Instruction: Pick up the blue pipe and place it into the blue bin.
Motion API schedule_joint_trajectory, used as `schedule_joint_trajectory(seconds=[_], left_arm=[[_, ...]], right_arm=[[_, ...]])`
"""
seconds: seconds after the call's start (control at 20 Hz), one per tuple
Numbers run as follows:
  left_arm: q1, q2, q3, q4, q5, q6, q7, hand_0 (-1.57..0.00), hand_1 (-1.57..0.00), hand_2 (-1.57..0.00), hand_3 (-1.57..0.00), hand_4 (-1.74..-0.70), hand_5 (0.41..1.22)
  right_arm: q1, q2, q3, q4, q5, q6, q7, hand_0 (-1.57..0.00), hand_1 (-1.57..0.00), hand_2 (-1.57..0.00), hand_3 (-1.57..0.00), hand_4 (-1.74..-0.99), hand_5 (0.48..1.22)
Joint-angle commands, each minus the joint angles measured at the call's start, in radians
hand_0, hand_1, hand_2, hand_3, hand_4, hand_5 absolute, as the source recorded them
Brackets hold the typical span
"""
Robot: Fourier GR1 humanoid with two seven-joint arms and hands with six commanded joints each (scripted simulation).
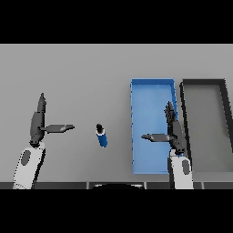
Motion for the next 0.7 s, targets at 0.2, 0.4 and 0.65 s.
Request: schedule_joint_trajectory(seconds=[0.2,0.4,0.65], left_arm=[[0.009,0.000,-0.002,-0.009,-0.001,0.002,-0.011,0.00,0.00,0.00,0.00,-0.97,0.593],[0.060,0.130,-0.039,0.015,-0.019,-0.199,-0.145,0.00,0.00,0.00,0.00,-0.96,0.590],[0.065,0.169,-0.059,0.022,-0.009,-0.293,-0.182,0.00,0.00,0.00,0.00,-0.96,0.593]], right_arm=[[0.009,0.000,0.002,-0.007,-0.001,0.001,-0.004,0.00,0.00,0.00,0.00,-1.205,0.629],[0.097,-0.124,0.072,-0.102,0.157,0.021,-0.134,0.00,0.00,0.00,0.00,-1.197,0.627],[0.122,-0.137,0.093,-0.142,0.182,0.028,-0.106,0.00,0.00,0.00,0.00,-1.203,0.625]])
